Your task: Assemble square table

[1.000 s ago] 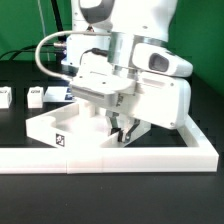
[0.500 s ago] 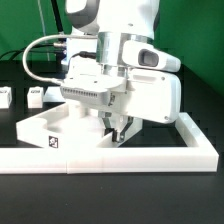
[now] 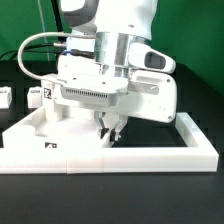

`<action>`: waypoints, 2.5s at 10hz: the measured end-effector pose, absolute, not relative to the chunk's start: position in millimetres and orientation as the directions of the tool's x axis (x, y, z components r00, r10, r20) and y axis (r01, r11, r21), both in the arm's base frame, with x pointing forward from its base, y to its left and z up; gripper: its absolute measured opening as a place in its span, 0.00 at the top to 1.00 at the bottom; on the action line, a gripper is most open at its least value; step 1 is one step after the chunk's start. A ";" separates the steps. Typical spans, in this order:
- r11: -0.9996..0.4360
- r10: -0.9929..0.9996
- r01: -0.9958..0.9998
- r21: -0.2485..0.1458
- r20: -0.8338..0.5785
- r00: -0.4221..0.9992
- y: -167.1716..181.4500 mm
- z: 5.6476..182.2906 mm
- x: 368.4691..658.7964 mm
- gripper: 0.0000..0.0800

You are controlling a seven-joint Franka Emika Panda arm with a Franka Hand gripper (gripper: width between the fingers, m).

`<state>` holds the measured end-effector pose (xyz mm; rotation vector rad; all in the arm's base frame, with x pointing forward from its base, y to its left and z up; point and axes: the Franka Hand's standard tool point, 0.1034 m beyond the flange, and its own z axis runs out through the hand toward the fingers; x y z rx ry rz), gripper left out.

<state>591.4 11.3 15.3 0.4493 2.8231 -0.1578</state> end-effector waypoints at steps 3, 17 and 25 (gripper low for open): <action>0.986 0.065 0.107 -0.131 -0.287 -0.956 25.0 16.3 590.6 0.92; 0.989 0.028 0.068 -0.130 -0.288 -0.957 34.0 15.4 589.7 0.92; 0.992 0.069 0.096 -0.077 -0.293 -0.954 81.3 15.3 585.2 0.92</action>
Offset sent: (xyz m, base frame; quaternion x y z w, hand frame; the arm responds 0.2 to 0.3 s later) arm 0.0021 0.0099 0.0048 0.0149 -0.0167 -0.2606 0.9652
